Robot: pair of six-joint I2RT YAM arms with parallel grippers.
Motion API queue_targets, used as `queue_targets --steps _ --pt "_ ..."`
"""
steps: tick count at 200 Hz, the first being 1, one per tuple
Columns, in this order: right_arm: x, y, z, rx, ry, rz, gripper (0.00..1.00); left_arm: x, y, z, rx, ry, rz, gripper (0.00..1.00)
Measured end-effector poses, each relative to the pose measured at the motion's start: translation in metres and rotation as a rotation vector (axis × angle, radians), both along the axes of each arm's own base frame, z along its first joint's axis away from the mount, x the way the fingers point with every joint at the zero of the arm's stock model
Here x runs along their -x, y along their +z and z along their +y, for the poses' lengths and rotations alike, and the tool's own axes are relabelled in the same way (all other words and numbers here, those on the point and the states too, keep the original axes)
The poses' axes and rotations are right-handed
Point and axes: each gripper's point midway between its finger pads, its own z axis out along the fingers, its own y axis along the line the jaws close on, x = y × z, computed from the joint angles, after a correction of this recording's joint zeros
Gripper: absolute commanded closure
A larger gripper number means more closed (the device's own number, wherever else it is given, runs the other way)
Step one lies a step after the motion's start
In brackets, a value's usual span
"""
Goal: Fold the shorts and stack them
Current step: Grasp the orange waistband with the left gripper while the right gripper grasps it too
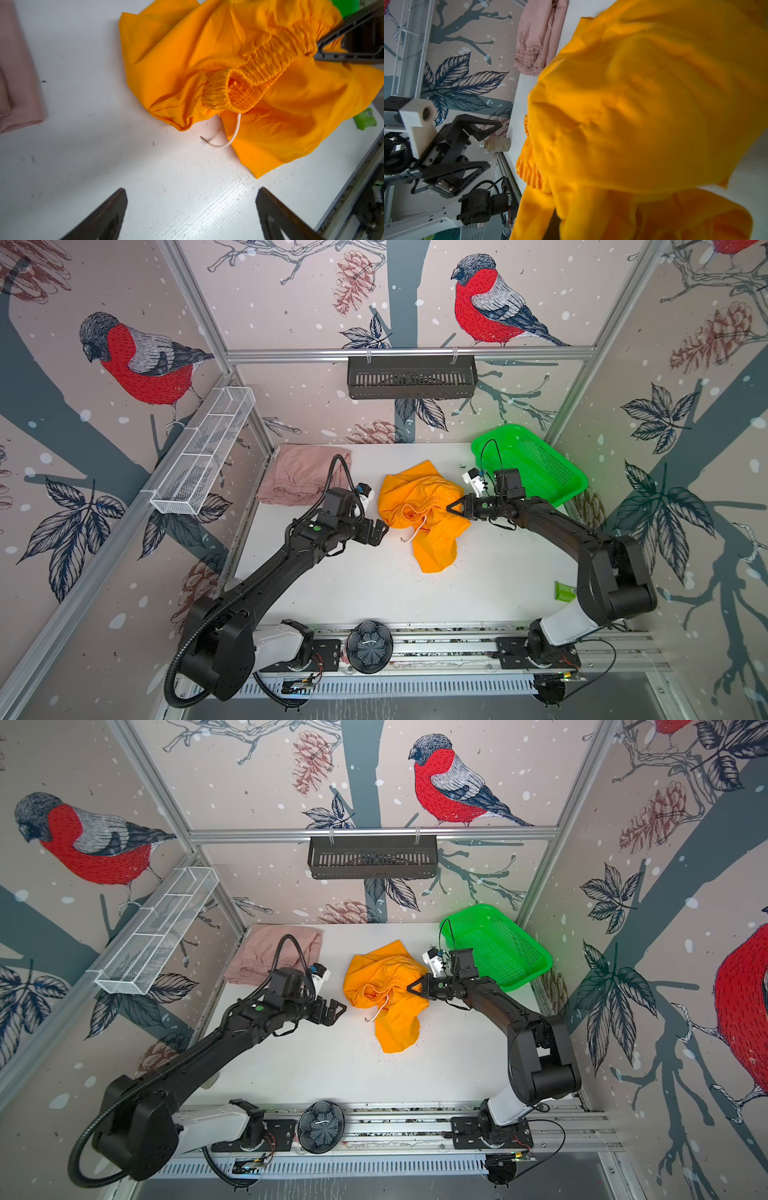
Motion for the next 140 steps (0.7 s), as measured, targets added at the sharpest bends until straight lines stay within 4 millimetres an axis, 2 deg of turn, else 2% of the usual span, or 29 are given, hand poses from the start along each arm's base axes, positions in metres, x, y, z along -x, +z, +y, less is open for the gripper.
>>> queue_targets --steps 41,67,91,126,140 --pt "0.005 0.001 0.001 -0.037 0.029 0.006 0.91 0.006 -0.019 -0.035 -0.109 -0.117 -0.054 0.03" --pt "0.01 0.0 0.004 -0.056 0.059 -0.003 0.91 0.003 -0.04 -0.056 -0.163 -0.187 -0.076 0.03" --pt "0.017 0.004 0.005 -0.074 0.08 -0.009 0.91 -0.014 -0.053 -0.062 -0.23 -0.182 -0.088 0.03" --pt "0.027 0.01 0.005 -0.089 0.095 -0.026 0.91 -0.045 -0.047 -0.065 -0.307 -0.151 -0.157 0.04" --pt "0.031 0.01 0.004 -0.091 0.096 -0.027 0.91 -0.055 -0.044 -0.072 -0.316 -0.159 -0.176 0.09"
